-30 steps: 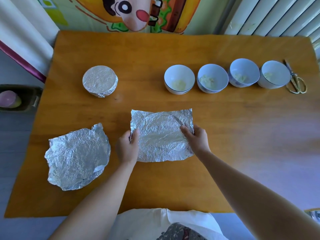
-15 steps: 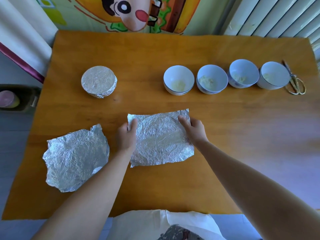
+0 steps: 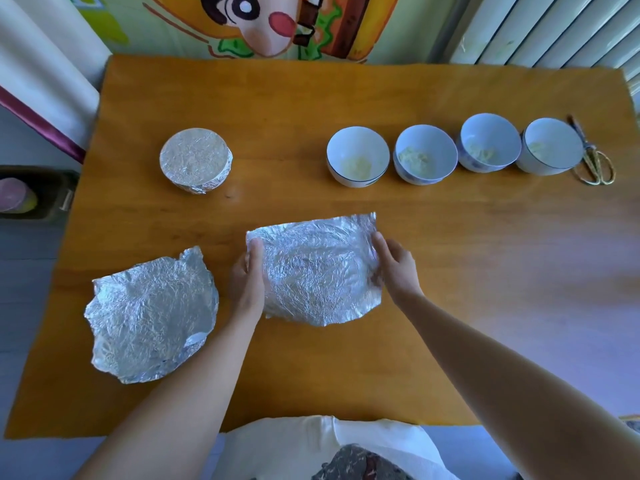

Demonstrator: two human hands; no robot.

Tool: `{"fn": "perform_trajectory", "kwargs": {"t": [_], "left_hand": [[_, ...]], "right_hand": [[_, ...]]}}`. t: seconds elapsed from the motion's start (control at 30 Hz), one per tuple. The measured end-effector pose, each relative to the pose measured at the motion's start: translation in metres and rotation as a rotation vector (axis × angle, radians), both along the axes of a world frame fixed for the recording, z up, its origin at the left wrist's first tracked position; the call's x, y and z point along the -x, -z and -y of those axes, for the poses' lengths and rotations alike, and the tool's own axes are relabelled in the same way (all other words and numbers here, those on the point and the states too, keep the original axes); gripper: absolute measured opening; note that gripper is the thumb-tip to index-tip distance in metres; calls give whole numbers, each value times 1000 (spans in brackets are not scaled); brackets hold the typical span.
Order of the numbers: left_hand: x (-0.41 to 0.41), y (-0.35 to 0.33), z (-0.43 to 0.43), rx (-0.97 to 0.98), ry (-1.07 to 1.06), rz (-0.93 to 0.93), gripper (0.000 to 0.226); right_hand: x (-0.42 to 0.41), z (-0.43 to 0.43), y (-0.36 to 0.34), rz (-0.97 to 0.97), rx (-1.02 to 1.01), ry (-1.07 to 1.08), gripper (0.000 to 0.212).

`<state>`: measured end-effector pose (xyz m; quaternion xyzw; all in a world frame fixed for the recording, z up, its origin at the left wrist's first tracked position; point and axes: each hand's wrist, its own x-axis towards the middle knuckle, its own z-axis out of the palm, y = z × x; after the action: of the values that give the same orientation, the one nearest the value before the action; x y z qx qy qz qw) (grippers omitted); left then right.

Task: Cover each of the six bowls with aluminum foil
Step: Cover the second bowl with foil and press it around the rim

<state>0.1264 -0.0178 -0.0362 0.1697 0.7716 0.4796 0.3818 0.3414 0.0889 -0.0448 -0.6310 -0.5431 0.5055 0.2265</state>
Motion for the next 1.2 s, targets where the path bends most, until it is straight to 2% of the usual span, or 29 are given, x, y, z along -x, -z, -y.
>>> {"fn": "perform_trajectory", "kwargs": {"t": [0.1, 0.17, 0.27, 0.3, 0.4, 0.63, 0.77, 1.0, 1.13, 1.2], "left_hand": [[1, 5, 12, 72, -7, 46, 53], [-1, 11, 16, 136, 18, 67, 42], [-5, 15, 20, 109, 13, 130, 32], [-4, 15, 21, 79, -1, 169, 33], [0, 25, 26, 71, -4, 211, 58], [-26, 23, 25, 3, -70, -209, 47], [-22, 23, 22, 7, -8, -427, 48], [-25, 23, 17, -5, -7, -472, 40], [-21, 15, 17, 181, -143, -464, 45], [-16, 10, 17, 231, -198, -560, 41]], "right_hand": [[-10, 12, 6, -47, 102, -39, 65], [-13, 20, 11, -56, 131, -81, 55], [-10, 25, 10, -22, 87, -78, 44], [-8, 24, 9, -15, 59, -46, 46], [-5, 18, 5, 51, -33, 29, 46], [10, 22, 2, 230, -101, 37, 44], [11, 23, 1, 292, -118, 47, 43], [8, 20, -1, 315, -135, 38, 42], [6, 17, -3, 313, -162, 25, 41], [6, 17, -5, 327, -166, 16, 42]]}}
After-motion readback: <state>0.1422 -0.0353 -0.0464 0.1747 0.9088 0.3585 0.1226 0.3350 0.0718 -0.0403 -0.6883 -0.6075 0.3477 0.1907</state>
